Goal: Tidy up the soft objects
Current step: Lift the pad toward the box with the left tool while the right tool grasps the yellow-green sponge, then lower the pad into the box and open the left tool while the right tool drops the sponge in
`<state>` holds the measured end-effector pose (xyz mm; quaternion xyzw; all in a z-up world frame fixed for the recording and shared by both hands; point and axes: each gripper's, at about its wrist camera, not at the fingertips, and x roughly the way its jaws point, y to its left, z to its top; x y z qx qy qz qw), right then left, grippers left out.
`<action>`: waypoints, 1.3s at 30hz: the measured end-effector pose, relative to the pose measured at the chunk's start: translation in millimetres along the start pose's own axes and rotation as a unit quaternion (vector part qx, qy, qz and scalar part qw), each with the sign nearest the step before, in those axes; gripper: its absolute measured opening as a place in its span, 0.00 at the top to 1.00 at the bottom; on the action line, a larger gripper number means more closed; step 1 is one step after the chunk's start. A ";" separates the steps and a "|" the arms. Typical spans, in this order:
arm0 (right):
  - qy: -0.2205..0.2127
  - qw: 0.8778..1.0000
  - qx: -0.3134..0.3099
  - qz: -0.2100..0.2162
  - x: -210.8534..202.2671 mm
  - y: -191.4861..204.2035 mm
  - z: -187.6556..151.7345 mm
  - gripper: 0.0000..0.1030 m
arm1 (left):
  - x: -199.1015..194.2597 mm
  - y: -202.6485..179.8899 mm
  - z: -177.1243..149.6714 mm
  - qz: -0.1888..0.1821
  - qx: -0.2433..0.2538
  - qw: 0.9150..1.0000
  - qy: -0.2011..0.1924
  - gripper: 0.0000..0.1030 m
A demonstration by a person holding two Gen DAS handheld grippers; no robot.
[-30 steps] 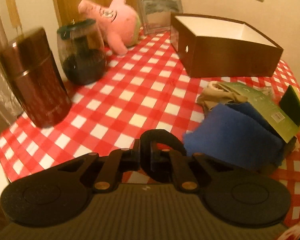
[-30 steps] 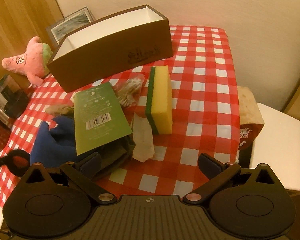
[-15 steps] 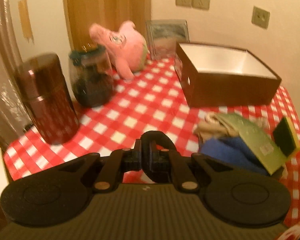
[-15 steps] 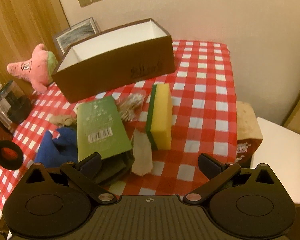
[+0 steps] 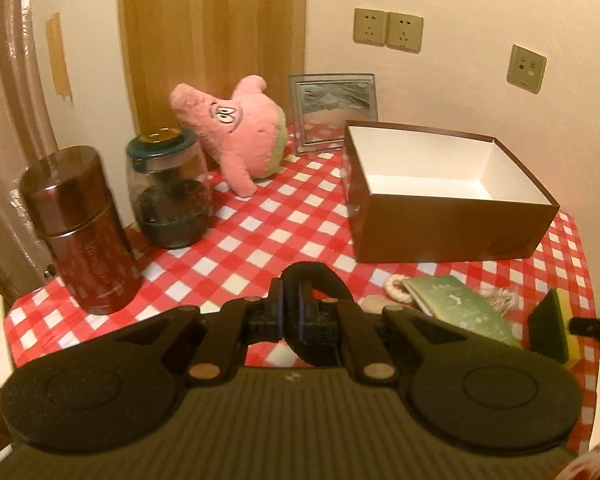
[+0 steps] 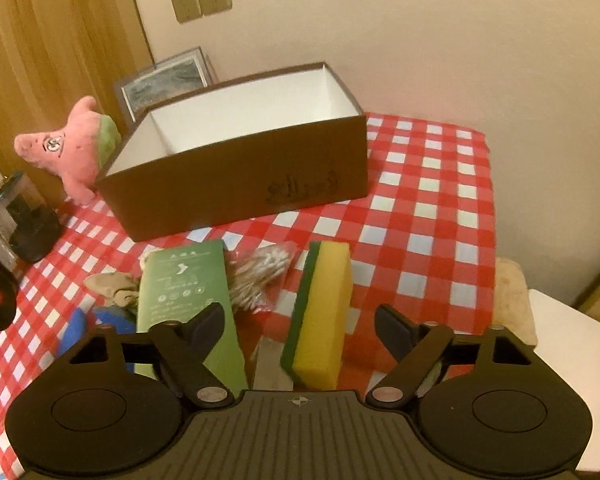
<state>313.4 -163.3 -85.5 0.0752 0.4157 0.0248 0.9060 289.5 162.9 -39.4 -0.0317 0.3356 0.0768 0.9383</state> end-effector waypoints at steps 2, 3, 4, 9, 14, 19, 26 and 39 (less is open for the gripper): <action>0.012 1.000 0.000 0.006 14.9 -3.1 3.5 0.32 | 5.6 -12.5 3.5 -0.005 0.001 1.000 0.002 0.94; 0.022 1.000 0.000 0.003 23.2 -3.9 5.0 0.35 | 8.0 -19.7 5.8 -0.007 0.003 1.000 0.002 0.94; 0.027 1.000 0.000 0.004 29.1 -5.0 6.6 0.37 | 10.2 -26.1 7.3 -0.010 0.005 1.000 0.000 0.94; 0.052 0.999 -0.014 -0.002 54.4 -9.3 9.2 0.46 | 21.4 -52.2 13.1 -0.019 0.017 1.000 0.004 0.94; 0.058 0.998 -0.026 0.003 60.2 -15.8 12.7 0.64 | 32.5 -75.0 15.8 -0.021 0.029 0.999 0.010 0.94; 0.031 0.999 -0.040 0.016 43.0 -25.0 22.8 0.67 | 39.5 -90.3 20.8 -0.027 0.032 0.999 0.011 0.94; -0.018 0.998 -0.053 0.042 10.0 -36.9 58.5 0.68 | 41.7 -109.7 36.3 -0.035 0.041 0.999 -0.001 0.94; -0.083 0.988 -0.099 0.085 -7.8 -22.8 130.8 0.67 | 58.0 -146.7 95.7 -0.052 0.054 0.996 -0.041 0.94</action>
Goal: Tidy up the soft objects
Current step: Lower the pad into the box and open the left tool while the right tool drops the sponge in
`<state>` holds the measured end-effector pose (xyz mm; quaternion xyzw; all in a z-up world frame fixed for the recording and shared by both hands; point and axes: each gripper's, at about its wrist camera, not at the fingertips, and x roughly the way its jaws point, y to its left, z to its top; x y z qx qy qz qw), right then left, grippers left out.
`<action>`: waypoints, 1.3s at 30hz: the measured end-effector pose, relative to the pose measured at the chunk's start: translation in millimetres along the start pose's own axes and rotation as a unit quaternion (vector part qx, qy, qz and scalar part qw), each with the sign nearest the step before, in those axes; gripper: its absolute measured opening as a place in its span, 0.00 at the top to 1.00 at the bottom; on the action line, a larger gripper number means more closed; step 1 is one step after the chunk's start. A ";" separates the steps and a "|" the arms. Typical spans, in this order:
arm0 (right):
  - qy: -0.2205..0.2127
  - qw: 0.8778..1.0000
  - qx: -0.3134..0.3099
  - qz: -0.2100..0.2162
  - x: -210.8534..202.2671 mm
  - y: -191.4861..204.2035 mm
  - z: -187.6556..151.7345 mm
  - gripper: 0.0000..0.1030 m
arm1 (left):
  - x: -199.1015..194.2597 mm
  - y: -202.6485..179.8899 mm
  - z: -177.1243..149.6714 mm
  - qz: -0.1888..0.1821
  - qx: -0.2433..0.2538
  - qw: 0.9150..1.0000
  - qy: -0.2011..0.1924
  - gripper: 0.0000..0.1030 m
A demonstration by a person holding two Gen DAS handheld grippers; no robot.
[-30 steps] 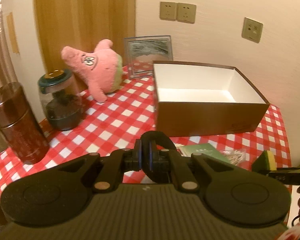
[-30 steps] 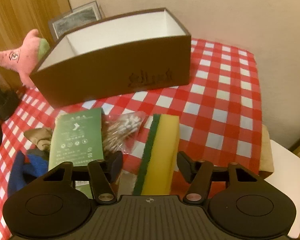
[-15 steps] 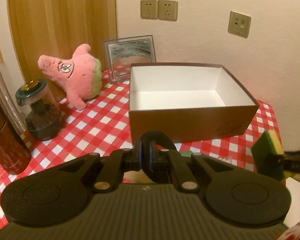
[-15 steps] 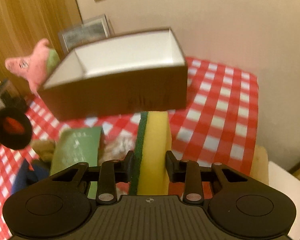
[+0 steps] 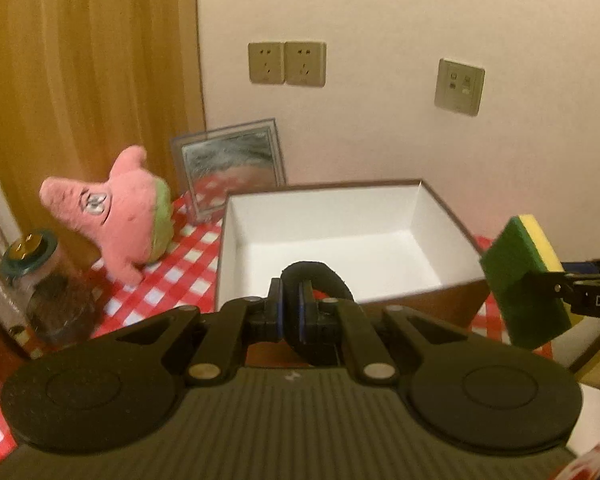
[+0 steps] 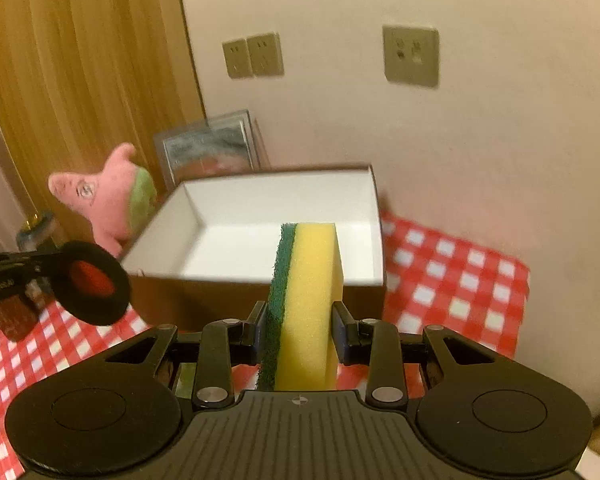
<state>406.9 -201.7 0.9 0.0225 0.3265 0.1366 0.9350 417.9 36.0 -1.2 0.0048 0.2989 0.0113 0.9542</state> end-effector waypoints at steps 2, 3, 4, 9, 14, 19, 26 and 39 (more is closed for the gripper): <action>-0.010 1.000 -0.005 0.006 3.6 0.4 11.9 0.67 | 7.9 -3.9 12.1 -0.002 0.002 1.000 -0.006 0.94; -0.015 1.000 -0.006 0.010 6.6 0.3 17.8 0.67 | 12.3 -5.9 18.1 -0.003 0.003 1.000 -0.010 0.93; -0.019 1.000 -0.007 0.015 10.0 0.1 23.3 0.67 | 17.7 -8.1 24.3 -0.002 0.005 1.000 -0.012 0.93; -0.033 0.999 -0.019 0.024 38.1 3.5 50.6 0.67 | 46.6 -14.5 50.8 -0.002 0.009 1.000 -0.019 0.93; -0.023 0.999 -0.015 0.027 74.8 0.7 68.3 0.67 | 87.2 -14.5 63.2 0.000 0.011 1.000 -0.001 0.93; -0.003 1.000 -0.017 0.023 110.4 -3.4 71.2 0.67 | 129.7 -10.8 60.4 0.003 0.011 0.999 0.032 0.93; 0.021 0.999 -0.009 0.022 149.0 -10.4 70.9 0.67 | 173.2 -3.1 56.0 -0.002 0.003 0.997 0.072 0.93; 0.037 0.999 -0.003 0.018 175.1 -13.1 66.9 0.67 | 203.2 3.5 53.8 -0.032 0.025 0.993 0.110 0.66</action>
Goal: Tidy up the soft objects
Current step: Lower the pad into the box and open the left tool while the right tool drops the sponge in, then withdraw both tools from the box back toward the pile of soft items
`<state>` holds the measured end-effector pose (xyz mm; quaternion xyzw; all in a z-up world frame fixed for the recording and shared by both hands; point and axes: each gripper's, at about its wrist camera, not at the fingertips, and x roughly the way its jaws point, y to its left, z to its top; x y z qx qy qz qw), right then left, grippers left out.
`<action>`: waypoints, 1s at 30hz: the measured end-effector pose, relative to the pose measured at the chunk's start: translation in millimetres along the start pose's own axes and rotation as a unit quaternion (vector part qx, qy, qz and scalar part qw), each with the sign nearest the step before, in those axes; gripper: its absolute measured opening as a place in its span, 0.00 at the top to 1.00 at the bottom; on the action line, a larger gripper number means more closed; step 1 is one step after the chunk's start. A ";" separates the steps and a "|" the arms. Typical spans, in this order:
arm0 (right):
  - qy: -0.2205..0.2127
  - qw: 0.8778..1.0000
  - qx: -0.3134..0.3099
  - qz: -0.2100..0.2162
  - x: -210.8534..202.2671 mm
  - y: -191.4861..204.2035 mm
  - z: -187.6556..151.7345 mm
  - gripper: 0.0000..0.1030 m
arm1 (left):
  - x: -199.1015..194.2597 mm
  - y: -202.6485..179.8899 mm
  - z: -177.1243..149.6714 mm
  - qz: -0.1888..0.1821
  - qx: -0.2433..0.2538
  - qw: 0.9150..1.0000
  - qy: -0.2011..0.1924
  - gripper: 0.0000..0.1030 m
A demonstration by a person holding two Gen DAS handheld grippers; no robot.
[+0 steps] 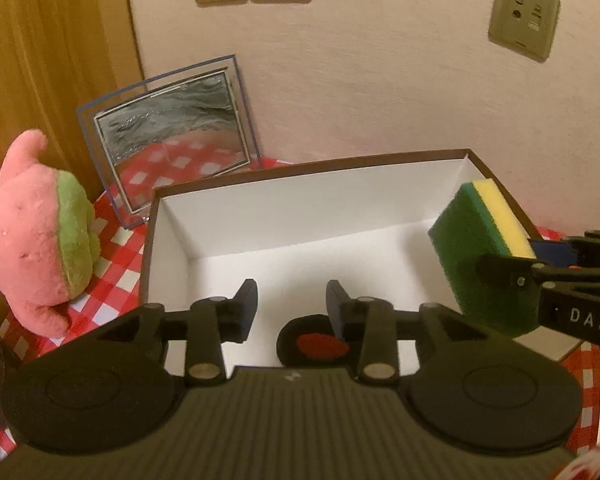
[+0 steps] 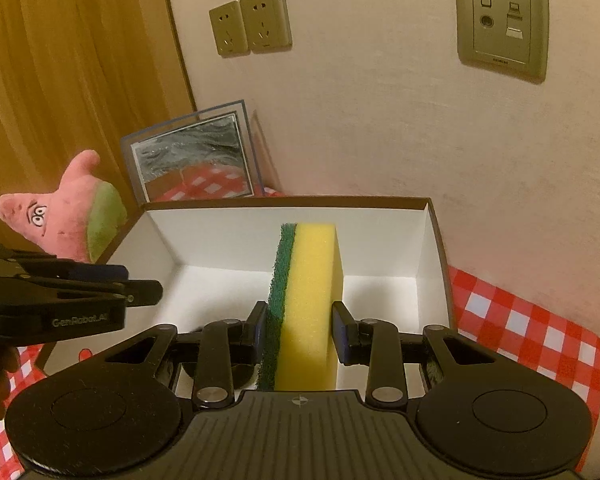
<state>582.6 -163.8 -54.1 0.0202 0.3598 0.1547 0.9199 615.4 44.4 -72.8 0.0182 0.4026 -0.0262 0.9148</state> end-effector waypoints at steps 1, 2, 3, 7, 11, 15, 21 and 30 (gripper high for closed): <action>0.000 1.000 0.001 -0.001 0.2 -0.3 0.3 0.67 | -0.4 2.1 -0.2 -0.001 -0.003 1.000 0.001 0.66; 0.000 1.000 0.002 -0.002 0.5 -1.0 0.6 0.67 | -1.2 3.9 -0.7 0.000 -0.004 1.000 0.002 0.66; 0.000 1.000 0.003 -0.002 0.9 -1.5 1.2 0.67 | -2.3 5.4 -0.9 0.002 -0.003 1.000 0.002 0.66; -0.014 1.000 0.013 -0.002 0.8 -3.4 5.7 0.61 | -7.9 11.2 -2.9 0.006 0.000 1.000 0.001 0.66; -0.050 0.998 0.021 -0.008 -8.1 -6.3 8.1 0.19 | -18.2 15.5 -6.6 0.009 -0.001 1.000 -0.001 0.66; -0.058 0.998 0.029 0.002 -22.1 -9.9 10.3 0.18 | -32.8 21.8 -12.6 0.009 -0.005 1.000 -0.004 0.66; -0.061 0.998 0.027 0.011 -57.7 -10.8 0.3 0.18 | -62.9 28.1 -28.2 0.003 -0.011 1.000 -0.002 0.64; -0.062 0.997 0.048 0.024 -113.9 -12.6 -30.7 0.18 | -115.8 24.3 -54.9 -0.013 -0.014 1.000 0.005 0.64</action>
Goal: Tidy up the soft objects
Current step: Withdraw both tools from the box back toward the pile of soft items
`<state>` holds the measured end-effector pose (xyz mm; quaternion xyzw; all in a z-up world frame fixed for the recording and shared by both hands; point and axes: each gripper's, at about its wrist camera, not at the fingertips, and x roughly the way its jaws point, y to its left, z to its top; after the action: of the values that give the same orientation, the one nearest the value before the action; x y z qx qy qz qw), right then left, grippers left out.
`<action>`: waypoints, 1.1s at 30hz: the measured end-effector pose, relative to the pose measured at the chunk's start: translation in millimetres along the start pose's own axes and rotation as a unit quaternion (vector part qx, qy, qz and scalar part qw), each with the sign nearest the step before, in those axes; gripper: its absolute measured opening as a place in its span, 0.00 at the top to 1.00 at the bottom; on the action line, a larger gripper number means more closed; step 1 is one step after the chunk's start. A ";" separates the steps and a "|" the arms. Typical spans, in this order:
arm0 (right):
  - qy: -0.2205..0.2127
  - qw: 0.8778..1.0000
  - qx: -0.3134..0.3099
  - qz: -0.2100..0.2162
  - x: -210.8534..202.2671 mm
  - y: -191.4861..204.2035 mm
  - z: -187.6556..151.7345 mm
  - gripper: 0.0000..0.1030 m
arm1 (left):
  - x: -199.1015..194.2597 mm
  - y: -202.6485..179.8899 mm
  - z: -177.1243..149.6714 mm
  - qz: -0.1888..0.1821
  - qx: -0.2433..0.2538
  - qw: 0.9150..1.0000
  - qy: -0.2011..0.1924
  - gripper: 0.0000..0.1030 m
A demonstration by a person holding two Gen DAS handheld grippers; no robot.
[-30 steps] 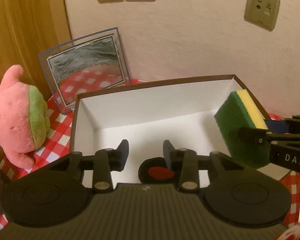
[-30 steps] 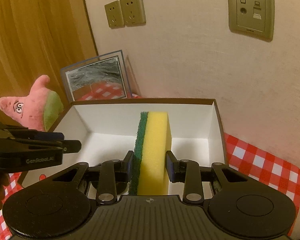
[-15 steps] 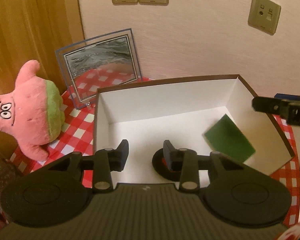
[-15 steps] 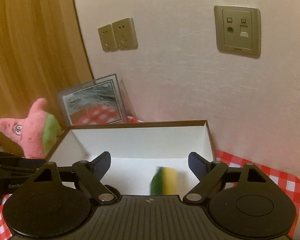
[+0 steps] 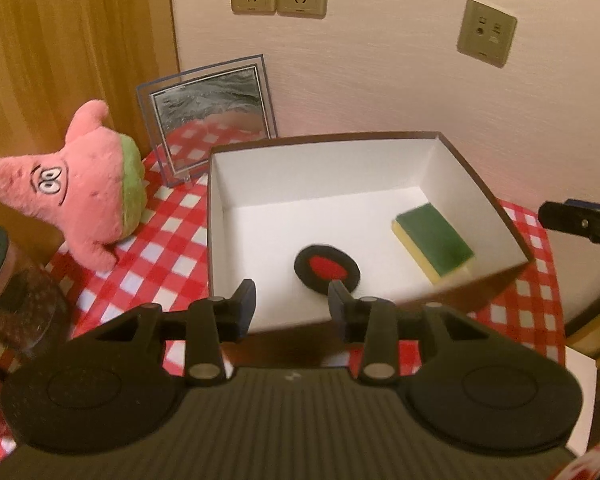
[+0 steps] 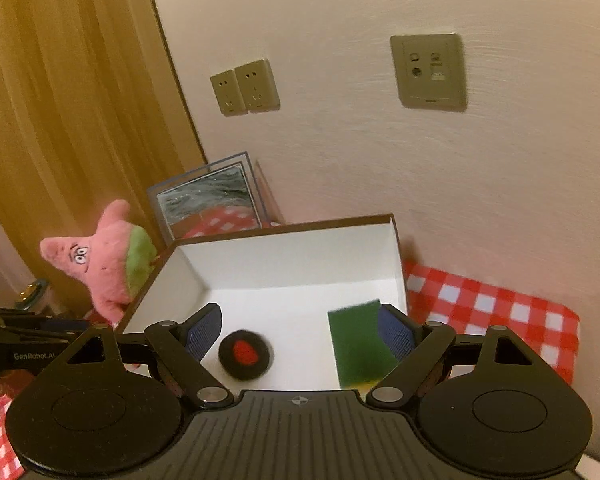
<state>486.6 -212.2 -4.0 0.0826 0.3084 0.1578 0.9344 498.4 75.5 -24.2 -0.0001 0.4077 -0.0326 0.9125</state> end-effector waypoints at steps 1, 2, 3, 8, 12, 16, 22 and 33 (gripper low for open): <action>0.001 1.000 0.001 -0.001 -7.3 0.6 -3.9 0.18 | -6.6 -0.4 -4.2 -0.002 -0.001 1.000 0.000 0.64; 0.002 1.000 0.001 0.000 -14.7 0.7 -8.0 0.18 | -12.2 -1.4 -8.2 -0.005 -0.001 1.000 0.001 0.64; 0.001 1.000 0.000 0.002 -21.8 1.3 -12.2 0.18 | -18.2 -2.2 -12.5 -0.006 -0.002 1.000 0.002 0.64; 0.002 1.000 0.001 0.006 -55.6 11.2 -36.5 0.18 | -46.6 -7.1 -38.3 -0.011 -0.008 1.000 0.003 0.64; 0.010 1.000 0.011 0.014 -77.6 18.4 -56.8 0.18 | -65.6 -8.7 -58.1 -0.019 -0.017 1.000 0.009 0.64; 0.021 0.999 0.019 0.023 -95.7 28.2 -77.5 0.18 | -83.4 -7.7 -79.7 -0.022 -0.025 0.999 0.014 0.64; 0.046 0.998 0.028 0.037 -109.4 43.2 -103.2 0.18 | -102.0 -3.4 -112.4 -0.013 -0.035 0.999 0.022 0.64; 0.100 0.993 0.029 0.056 -94.9 62.9 -141.7 0.18 | -106.3 16.5 -163.4 0.009 -0.078 0.995 0.059 0.61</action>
<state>313.7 -178.0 -48.7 0.1108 0.3994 0.2079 0.8860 307.0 102.6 -54.5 -0.0657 0.4620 0.0079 0.8844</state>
